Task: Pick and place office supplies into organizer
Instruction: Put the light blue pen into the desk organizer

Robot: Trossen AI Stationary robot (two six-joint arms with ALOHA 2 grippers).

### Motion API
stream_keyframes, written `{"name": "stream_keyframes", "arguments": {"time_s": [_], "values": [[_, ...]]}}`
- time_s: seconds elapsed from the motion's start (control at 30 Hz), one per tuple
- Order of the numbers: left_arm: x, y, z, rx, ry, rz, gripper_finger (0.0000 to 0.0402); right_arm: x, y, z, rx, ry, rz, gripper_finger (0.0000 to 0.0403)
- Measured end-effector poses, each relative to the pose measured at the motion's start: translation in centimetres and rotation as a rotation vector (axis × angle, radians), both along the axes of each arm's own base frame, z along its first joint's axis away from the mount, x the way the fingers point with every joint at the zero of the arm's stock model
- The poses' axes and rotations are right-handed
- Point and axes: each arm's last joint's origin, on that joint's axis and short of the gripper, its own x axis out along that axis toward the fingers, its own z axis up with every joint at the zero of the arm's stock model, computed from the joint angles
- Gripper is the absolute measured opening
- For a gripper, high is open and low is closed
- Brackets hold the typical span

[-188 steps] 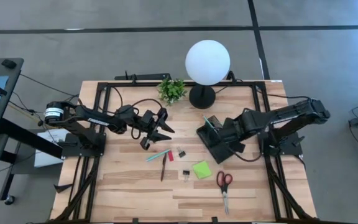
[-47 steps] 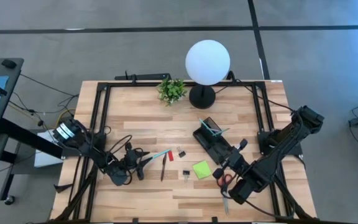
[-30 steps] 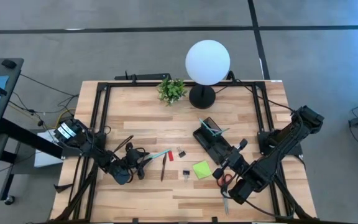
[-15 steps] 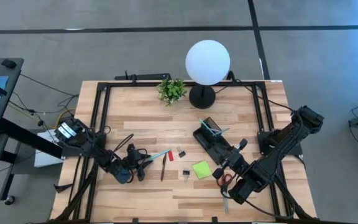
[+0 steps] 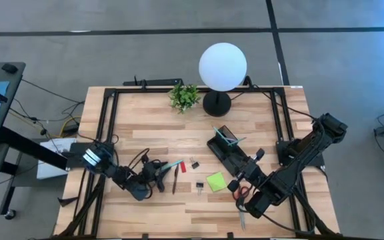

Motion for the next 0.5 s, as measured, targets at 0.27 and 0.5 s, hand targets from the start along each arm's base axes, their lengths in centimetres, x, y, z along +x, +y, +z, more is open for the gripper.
{"name": "stream_keyframes", "arguments": {"time_s": [0.27, 0.5], "values": [[-0.2, 0.3, 0.4, -0.02, 0.023, -0.078, 0.0135, 0.0, 0.0, 0.0, 0.004, 0.011, 0.001, 0.0075], [-0.3, 1.2, 1.3, -0.077, 0.074, -0.154, 0.0135, 0.2, -0.3, 0.0, 0.006, 0.012, -0.009, 0.0075]]}}
